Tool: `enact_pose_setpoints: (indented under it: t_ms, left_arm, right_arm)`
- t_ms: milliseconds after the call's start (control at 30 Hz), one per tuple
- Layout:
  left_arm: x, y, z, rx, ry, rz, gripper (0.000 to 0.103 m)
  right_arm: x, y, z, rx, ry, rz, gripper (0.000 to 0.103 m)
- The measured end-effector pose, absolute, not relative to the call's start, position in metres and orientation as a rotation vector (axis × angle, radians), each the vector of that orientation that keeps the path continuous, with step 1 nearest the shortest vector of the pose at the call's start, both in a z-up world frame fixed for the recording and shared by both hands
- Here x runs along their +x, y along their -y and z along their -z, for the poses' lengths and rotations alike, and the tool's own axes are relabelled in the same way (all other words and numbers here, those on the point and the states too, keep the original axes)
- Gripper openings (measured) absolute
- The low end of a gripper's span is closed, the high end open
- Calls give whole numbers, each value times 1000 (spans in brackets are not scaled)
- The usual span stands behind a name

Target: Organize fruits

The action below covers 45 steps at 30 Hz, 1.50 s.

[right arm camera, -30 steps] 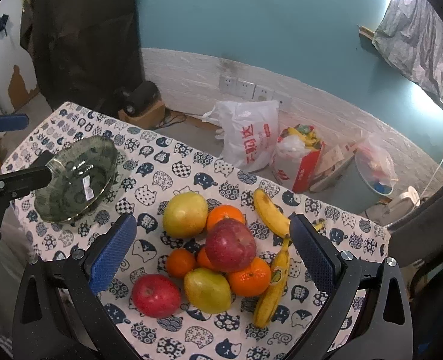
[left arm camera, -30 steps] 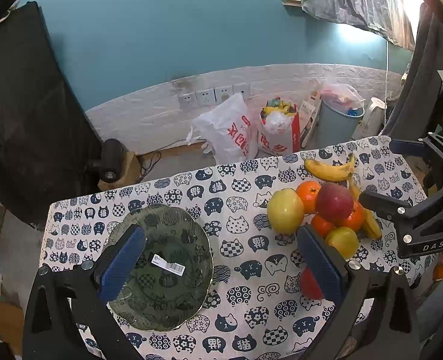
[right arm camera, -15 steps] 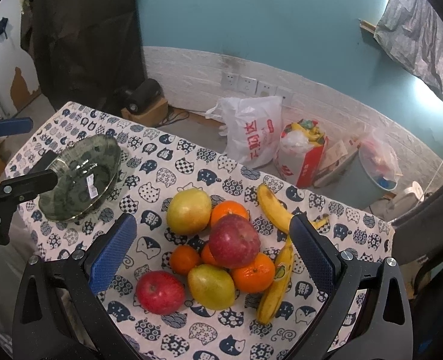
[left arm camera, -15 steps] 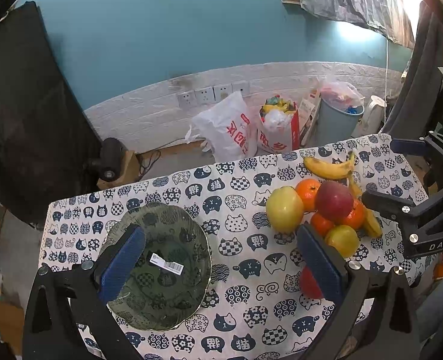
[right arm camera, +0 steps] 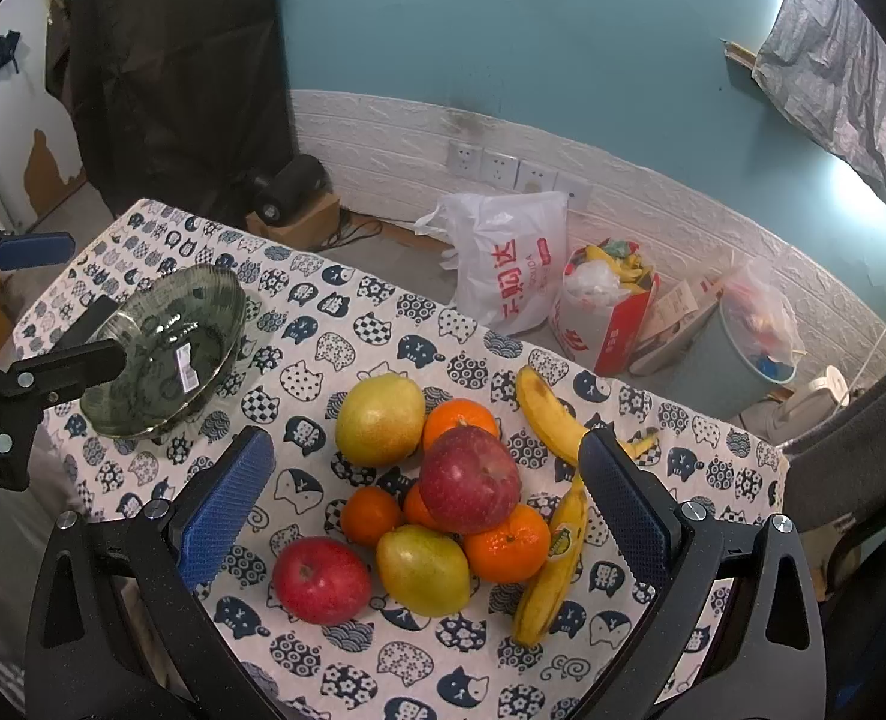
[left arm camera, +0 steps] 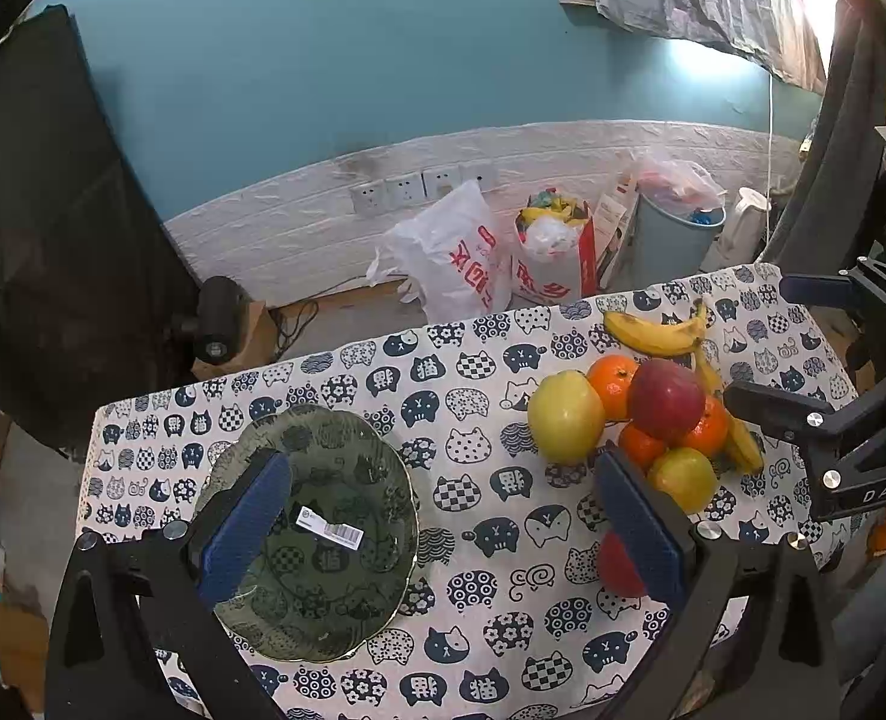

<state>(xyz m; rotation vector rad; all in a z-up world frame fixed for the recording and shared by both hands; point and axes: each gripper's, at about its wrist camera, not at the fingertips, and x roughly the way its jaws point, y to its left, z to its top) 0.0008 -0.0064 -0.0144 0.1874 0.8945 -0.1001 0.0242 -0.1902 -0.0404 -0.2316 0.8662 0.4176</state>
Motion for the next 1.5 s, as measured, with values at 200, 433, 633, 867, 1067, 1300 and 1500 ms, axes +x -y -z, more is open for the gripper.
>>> enact_pose_setpoints:
  t_ms: [200,433,633,867,1067,1300,1500]
  left_arm:
    - [0,9,16,191,-894,104,102]
    - [0,10,17,186,-897,104,102]
    - [0,11,17,187,-898,108,102]
    - [0,12,18,190,-897,110,102]
    - [2,12,19,193,-898,110,102]
    - [10,16,27,219,-914,110,102]
    - [23,27,45,237,-967,136,102]
  right_arm:
    - [23,190,41,-232,-868,-418,100]
    - [24,190,40,-233,-866,-417,100]
    - [20,188,42,-231,-864,-425,100]
    - [17,189,43,-233,-868,-428,100]
    - [18,189,43,-234,-869,-428,100]
    - [22,192,45,-239,-885,-429,100]
    - [46,201,55,-245,-932,-394,100]
